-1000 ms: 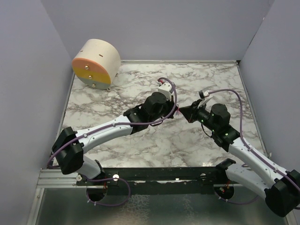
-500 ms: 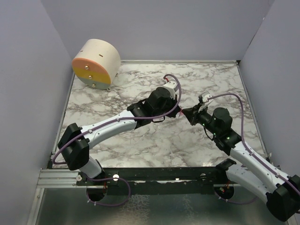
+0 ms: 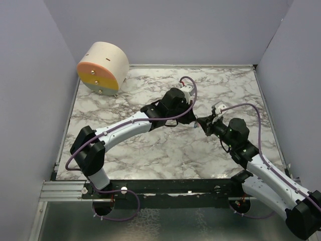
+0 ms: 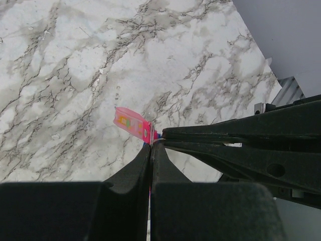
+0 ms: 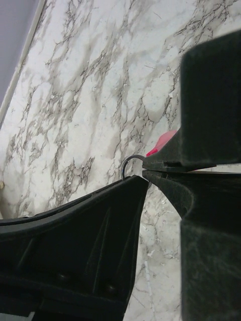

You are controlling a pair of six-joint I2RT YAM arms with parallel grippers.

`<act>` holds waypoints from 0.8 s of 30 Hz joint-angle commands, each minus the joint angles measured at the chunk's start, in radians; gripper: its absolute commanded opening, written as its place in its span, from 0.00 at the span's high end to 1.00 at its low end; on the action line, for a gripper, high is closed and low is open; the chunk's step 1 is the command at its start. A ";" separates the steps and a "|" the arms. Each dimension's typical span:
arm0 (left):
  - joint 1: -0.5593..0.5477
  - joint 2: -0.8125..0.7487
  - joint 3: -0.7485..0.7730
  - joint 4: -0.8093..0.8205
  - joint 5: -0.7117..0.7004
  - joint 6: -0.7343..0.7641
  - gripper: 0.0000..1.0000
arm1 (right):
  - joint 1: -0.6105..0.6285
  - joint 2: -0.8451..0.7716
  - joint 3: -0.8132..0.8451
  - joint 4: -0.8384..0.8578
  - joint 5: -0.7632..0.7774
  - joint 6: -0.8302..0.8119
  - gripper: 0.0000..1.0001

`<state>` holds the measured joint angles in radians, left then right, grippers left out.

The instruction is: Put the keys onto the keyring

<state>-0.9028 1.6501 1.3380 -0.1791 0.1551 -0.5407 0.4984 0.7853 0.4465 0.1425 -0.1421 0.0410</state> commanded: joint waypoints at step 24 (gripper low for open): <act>0.038 0.005 0.066 -0.134 0.042 0.091 1.00 | -0.001 -0.018 0.079 -0.070 0.082 0.118 0.74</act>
<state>-0.8642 1.6745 1.3792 -0.2794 0.2562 -0.5144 0.4980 0.7830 0.4915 0.1089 -0.0994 0.0666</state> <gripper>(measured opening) 0.012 0.252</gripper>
